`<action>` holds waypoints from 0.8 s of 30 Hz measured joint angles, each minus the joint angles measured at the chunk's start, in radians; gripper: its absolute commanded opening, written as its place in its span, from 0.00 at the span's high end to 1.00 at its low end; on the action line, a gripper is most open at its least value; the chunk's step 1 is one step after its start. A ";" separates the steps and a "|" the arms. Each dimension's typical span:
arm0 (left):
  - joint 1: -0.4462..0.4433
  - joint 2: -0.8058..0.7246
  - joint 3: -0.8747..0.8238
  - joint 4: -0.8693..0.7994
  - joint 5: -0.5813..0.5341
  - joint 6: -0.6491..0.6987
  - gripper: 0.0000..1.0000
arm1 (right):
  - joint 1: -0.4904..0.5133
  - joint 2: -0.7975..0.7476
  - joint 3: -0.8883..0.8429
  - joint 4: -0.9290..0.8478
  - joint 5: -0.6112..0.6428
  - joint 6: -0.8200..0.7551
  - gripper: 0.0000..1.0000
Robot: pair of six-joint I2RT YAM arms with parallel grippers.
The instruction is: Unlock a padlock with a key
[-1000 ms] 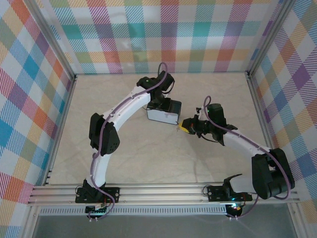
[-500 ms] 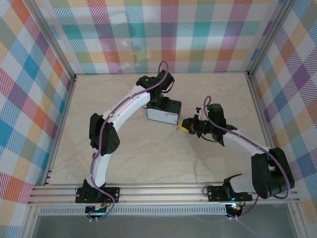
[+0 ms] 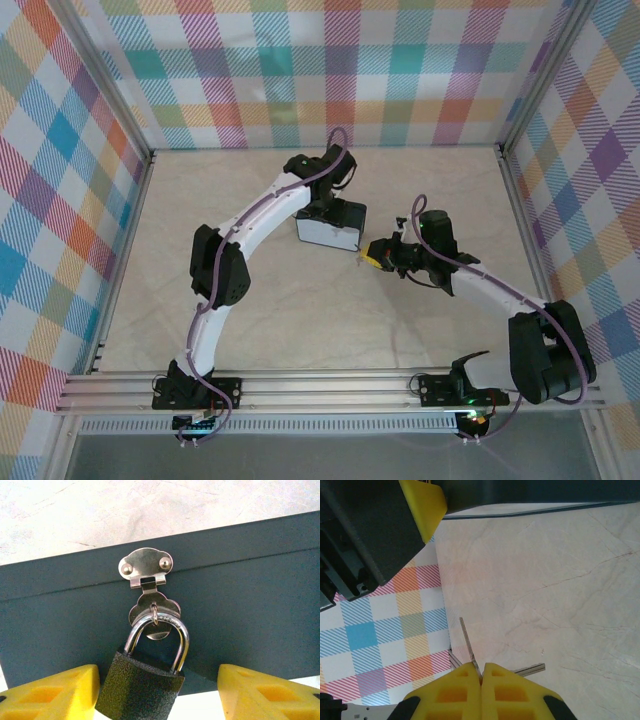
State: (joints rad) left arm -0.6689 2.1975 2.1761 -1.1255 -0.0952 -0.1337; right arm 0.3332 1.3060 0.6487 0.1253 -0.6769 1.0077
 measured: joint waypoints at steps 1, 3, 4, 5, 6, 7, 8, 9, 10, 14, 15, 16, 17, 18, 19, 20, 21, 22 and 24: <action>0.000 0.000 0.000 -0.002 0.008 -0.001 0.38 | 0.000 0.000 0.000 0.000 0.000 0.000 1.00; 0.000 -0.002 0.000 -0.001 0.036 -0.008 0.38 | 0.000 0.000 0.000 0.000 0.000 0.000 1.00; 0.001 -0.003 0.000 0.000 0.052 -0.012 0.38 | 0.000 0.000 0.000 0.000 0.000 0.000 1.00; 0.003 -0.006 -0.001 0.000 0.071 -0.019 0.38 | 0.000 0.000 0.000 0.000 0.000 -0.001 1.00; 0.004 -0.011 -0.006 0.002 0.093 -0.028 0.38 | 0.000 0.000 0.000 -0.001 0.000 -0.003 1.00; 0.003 -0.018 -0.016 0.002 0.111 -0.035 0.37 | 0.000 0.000 0.000 -0.003 0.001 -0.003 1.00; 0.002 -0.025 -0.024 0.002 0.124 -0.042 0.37 | 0.000 -0.001 0.000 -0.008 0.001 -0.004 1.00; 0.001 -0.029 -0.029 0.000 0.134 -0.049 0.37 | 0.000 -0.001 0.000 -0.013 0.002 -0.007 1.00; -0.002 -0.032 -0.031 -0.002 0.143 -0.058 0.37 | 0.000 -0.002 0.000 -0.018 0.004 -0.008 1.00; -0.014 -0.032 -0.031 -0.003 0.146 -0.080 0.37 | 0.000 -0.010 -0.001 -0.033 0.008 -0.022 1.00; -0.017 -0.032 -0.031 -0.004 0.143 -0.084 0.37 | 0.000 -0.013 -0.003 -0.034 0.008 -0.022 1.00; -0.019 -0.032 -0.031 -0.006 0.137 -0.087 0.37 | 0.000 -0.017 -0.006 -0.034 0.008 -0.022 1.00; -0.022 -0.031 -0.029 -0.012 0.131 -0.089 0.37 | 0.000 -0.020 -0.008 -0.034 0.008 -0.022 1.00; -0.023 -0.027 -0.021 -0.025 0.125 -0.090 0.37 | 0.000 -0.022 -0.010 -0.034 0.008 -0.022 1.00; -0.024 -0.024 -0.012 -0.033 0.120 -0.091 0.37 | 0.000 -0.023 -0.011 -0.034 0.008 -0.022 1.00; -0.024 -0.019 -0.001 -0.041 0.117 -0.092 0.36 | 0.000 -0.023 -0.012 -0.034 0.008 -0.022 1.00; -0.024 -0.014 0.013 -0.048 0.110 -0.095 0.35 | 0.000 -0.023 -0.013 -0.034 0.008 -0.022 1.00; -0.024 -0.010 0.021 -0.053 0.105 -0.096 0.35 | 0.000 -0.023 -0.013 -0.034 0.008 -0.022 1.00; -0.024 -0.006 0.036 -0.060 0.090 -0.098 0.35 | 0.000 -0.023 -0.013 -0.034 0.008 -0.022 1.00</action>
State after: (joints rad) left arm -0.6926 2.1910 2.2120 -1.1851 -0.0051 -0.2317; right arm 0.3332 1.2831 0.6357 0.0917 -0.6685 0.9859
